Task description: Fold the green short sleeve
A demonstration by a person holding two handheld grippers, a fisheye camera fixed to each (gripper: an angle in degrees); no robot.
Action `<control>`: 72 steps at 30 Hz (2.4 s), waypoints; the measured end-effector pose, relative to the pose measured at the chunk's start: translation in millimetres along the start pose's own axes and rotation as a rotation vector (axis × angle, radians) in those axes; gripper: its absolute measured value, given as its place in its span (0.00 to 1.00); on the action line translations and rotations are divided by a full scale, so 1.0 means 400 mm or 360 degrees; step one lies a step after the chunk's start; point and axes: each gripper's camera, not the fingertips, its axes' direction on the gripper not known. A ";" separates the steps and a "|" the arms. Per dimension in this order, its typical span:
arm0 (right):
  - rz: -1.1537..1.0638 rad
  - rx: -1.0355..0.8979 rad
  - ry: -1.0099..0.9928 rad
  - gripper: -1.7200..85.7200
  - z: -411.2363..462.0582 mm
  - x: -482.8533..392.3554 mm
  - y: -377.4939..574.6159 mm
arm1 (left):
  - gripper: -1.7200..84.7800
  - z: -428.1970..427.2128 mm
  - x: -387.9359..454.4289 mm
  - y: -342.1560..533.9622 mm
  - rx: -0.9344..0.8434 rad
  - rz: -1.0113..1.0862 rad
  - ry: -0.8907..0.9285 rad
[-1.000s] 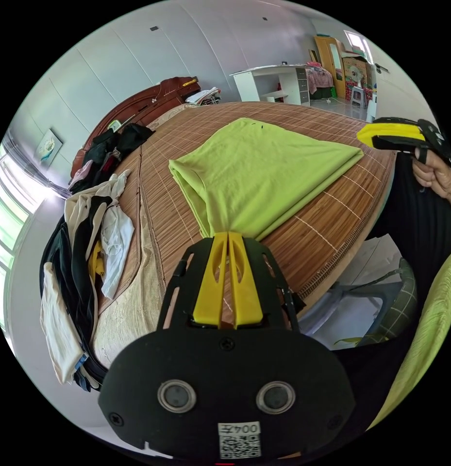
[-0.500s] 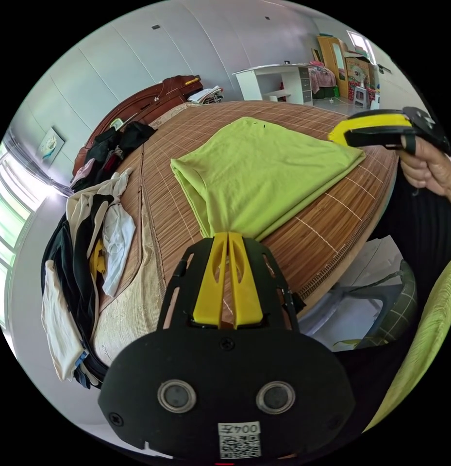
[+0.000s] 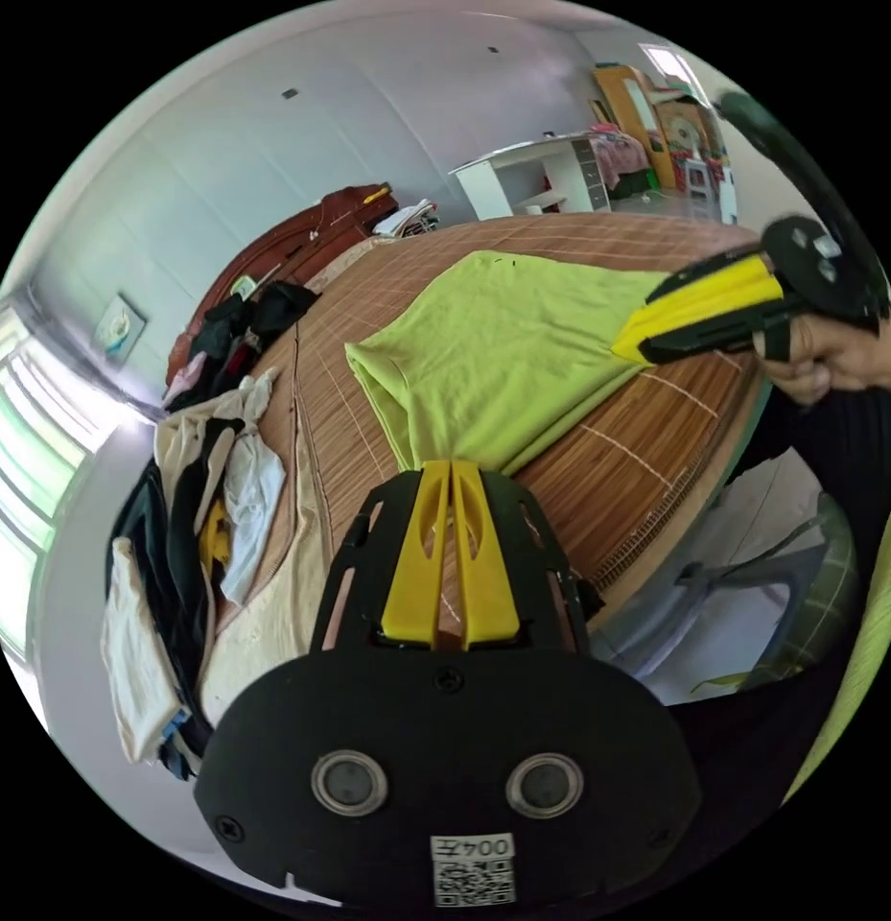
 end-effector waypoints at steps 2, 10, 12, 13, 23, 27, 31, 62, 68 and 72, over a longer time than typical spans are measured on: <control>-0.0009 0.0012 0.0010 0.02 -0.009 -0.005 0.006 | 0.03 -0.005 -0.019 -0.012 -0.0025 -0.0049 0.0009; 0.0020 0.0067 0.0005 0.02 -0.037 -0.011 0.032 | 0.10 -0.008 -0.094 -0.241 0.0109 -0.0010 -0.0037; 0.0021 0.0069 0.0002 0.02 -0.043 -0.012 0.035 | 0.11 0.069 -0.132 -0.321 0.0002 -0.0026 0.0055; 0.0020 0.0069 -0.0001 0.02 -0.047 -0.012 0.037 | 0.11 0.097 -0.147 -0.346 -0.0026 -0.0037 0.0094; 0.0032 0.0090 -0.0025 0.02 -0.078 -0.016 0.053 | 0.08 0.486 -0.412 -0.470 -0.0463 -0.0455 0.0411; 0.0055 0.0098 -0.0056 0.02 -0.088 -0.010 0.056 | 0.08 0.508 -0.447 -0.446 -0.0409 -0.0539 0.0432; 0.0051 0.0103 -0.0061 0.02 -0.099 -0.013 0.056 | 0.07 0.512 -0.470 -0.451 -0.0393 -0.0468 0.0404; -0.0890 -0.0160 0.0028 0.05 -0.142 -0.153 -0.186 | 0.12 0.256 -0.621 0.172 -0.0114 -0.1445 0.1411; -0.0704 -0.0199 -0.0157 0.02 -0.179 -0.079 -0.276 | 0.13 0.318 -0.694 0.178 0.0012 -0.1753 0.1624; -0.0637 -0.0198 -0.0226 0.02 -0.194 -0.038 -0.292 | 0.14 0.362 -0.712 0.160 0.0055 -0.1886 0.1725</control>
